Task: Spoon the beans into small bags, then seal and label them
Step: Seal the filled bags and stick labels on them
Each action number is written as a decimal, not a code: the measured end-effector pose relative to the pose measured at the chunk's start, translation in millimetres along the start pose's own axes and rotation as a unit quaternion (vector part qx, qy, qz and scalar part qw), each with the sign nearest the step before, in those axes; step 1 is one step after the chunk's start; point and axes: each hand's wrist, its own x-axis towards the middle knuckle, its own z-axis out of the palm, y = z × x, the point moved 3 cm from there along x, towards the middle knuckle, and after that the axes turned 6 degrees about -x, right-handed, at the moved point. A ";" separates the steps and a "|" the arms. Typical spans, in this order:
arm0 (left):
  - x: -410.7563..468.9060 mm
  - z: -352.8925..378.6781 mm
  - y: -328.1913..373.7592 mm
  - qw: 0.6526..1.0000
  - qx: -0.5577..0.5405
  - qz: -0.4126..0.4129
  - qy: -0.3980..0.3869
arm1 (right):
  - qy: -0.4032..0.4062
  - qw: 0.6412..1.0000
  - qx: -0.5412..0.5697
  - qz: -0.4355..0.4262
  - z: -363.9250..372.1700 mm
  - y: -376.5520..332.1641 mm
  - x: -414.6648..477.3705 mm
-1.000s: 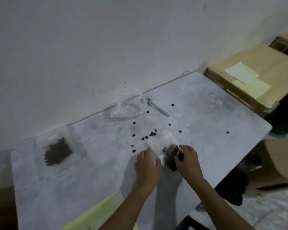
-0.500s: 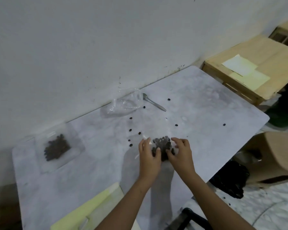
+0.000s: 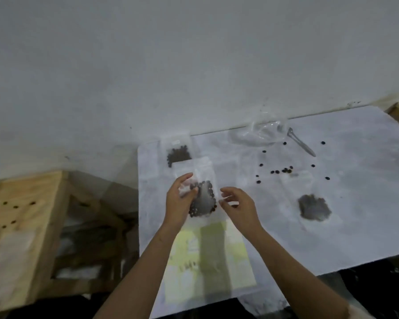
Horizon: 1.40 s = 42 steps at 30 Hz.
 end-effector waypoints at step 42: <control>-77.4 -131.2 -32.8 0.980 -0.106 -0.020 0.168 | -0.166 0.972 -0.165 -0.005 83.0 8.7 -49.5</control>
